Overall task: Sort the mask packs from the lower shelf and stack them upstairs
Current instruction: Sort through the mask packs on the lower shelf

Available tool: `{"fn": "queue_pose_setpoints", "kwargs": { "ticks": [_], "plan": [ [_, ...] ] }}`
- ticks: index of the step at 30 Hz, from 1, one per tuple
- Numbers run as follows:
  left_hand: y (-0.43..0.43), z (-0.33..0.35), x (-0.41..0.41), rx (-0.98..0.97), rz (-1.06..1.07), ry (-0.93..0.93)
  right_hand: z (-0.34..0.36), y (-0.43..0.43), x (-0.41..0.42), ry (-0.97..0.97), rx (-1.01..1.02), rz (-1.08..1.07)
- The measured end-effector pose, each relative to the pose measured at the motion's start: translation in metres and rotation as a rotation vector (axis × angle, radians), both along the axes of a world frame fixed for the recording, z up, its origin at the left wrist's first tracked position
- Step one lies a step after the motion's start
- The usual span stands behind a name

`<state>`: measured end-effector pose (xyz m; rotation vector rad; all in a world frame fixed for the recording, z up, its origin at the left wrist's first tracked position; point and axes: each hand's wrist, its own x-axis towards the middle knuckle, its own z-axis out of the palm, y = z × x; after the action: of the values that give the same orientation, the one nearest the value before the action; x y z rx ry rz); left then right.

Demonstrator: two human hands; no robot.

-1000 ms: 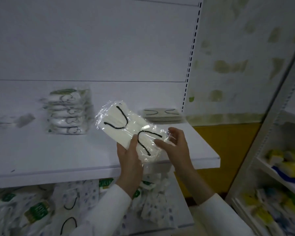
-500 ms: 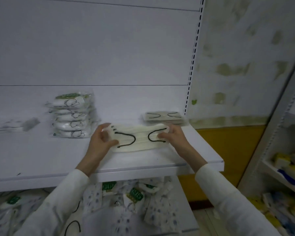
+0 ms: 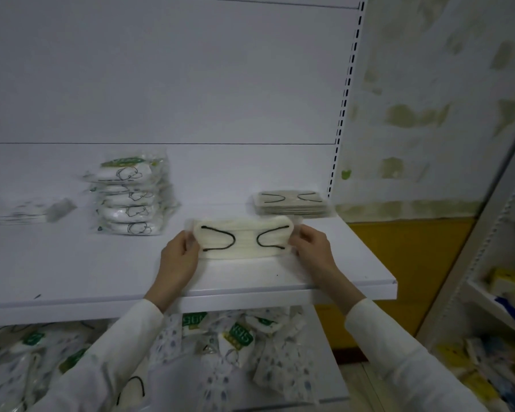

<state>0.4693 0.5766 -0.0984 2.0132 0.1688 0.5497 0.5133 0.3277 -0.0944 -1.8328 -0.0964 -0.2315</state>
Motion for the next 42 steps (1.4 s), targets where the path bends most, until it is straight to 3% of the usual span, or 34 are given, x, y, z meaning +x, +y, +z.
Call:
{"fn": "queue_pose_setpoints", "kwargs": {
  "ticks": [4, 9, 23, 32, 42],
  "plan": [
    [0.014, 0.006, -0.004, 0.041, 0.059, 0.006, 0.005, -0.001, 0.002, -0.069, -0.092, 0.034],
    [0.054, 0.018, -0.043, -0.089, 0.219, -0.063, 0.020, 0.045, -0.003, -0.070, 0.071, 0.170],
    [0.252, 0.019, -0.245, -0.132, 0.674, -0.140, 0.028, 0.311, -0.084, -0.014, 0.160, 0.687],
    [0.396, 0.019, -0.320, -0.090, 0.688, -0.069, 0.020, 0.462, -0.145, -0.007, 0.153, 0.761],
    [0.538, 0.014, -0.285, -0.060, 0.685, -0.084, 0.020, 0.588, -0.124, 0.028, 0.100, 0.712]
  ]
}}
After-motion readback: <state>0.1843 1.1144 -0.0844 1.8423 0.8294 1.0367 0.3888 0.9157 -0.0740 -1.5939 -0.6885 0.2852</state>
